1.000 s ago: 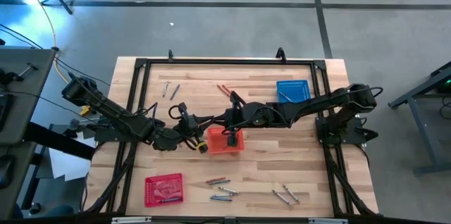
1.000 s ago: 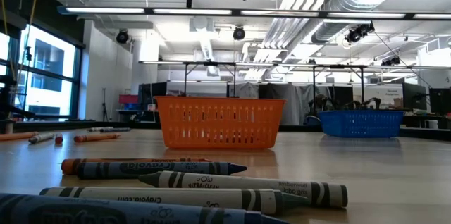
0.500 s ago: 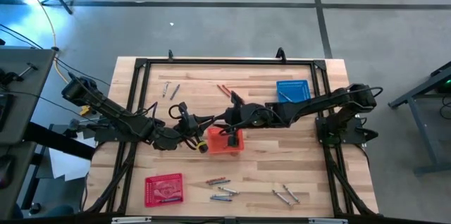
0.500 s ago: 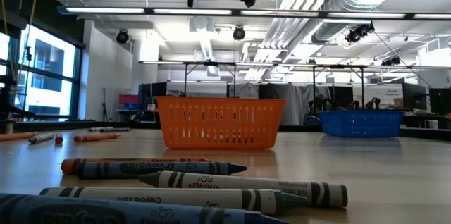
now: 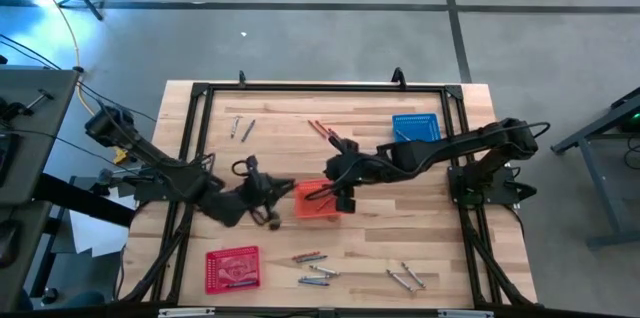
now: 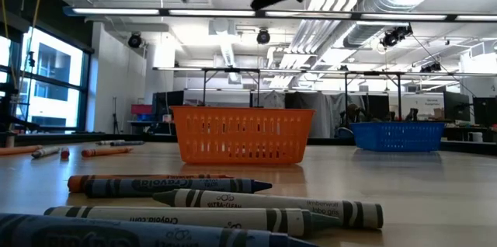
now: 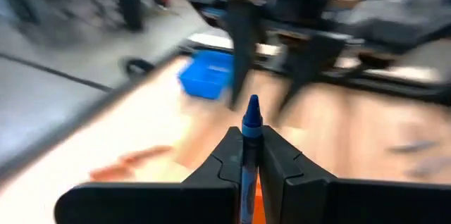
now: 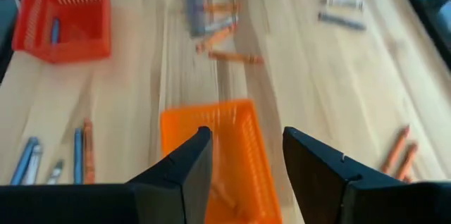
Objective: Sort crayons
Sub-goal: Put the blue crayon into the red bin
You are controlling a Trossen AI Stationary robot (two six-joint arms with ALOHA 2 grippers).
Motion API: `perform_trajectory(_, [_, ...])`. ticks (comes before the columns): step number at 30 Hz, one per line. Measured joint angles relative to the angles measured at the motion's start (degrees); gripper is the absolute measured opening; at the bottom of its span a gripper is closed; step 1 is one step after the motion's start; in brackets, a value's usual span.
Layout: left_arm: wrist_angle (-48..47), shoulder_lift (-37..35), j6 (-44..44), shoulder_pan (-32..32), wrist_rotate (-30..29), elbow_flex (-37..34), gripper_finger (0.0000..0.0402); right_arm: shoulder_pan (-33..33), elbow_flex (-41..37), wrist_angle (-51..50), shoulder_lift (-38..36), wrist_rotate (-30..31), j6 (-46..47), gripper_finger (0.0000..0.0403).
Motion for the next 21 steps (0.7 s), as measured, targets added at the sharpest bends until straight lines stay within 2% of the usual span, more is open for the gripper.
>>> perform_trajectory(5, [-7.15,-4.82,-17.81,-7.33,10.49,0.0,0.0007,0.9,0.14,-5.55,-0.33,0.0,3.36,0.0167])
perform_trajectory(9, [-12.39,-6.25,-37.1,-11.79,20.0,0.01,0.0008,1.03,0.16,-8.12,-0.33,-0.01,6.82,0.0167])
perform_trajectory(13, [-18.39,-3.51,-58.11,-15.32,25.89,0.04,0.0009,1.01,0.16,-8.59,-0.33,0.03,9.42,0.0167])
perform_trajectory(16, [-20.21,0.11,-70.79,-17.66,33.91,0.02,0.0009,1.01,0.16,-8.16,-0.33,0.17,9.69,0.0167])
perform_trajectory(21, [-21.22,5.68,-82.04,-19.69,50.61,0.02,0.0009,1.01,0.16,-7.87,-0.33,1.17,9.84,0.0167])
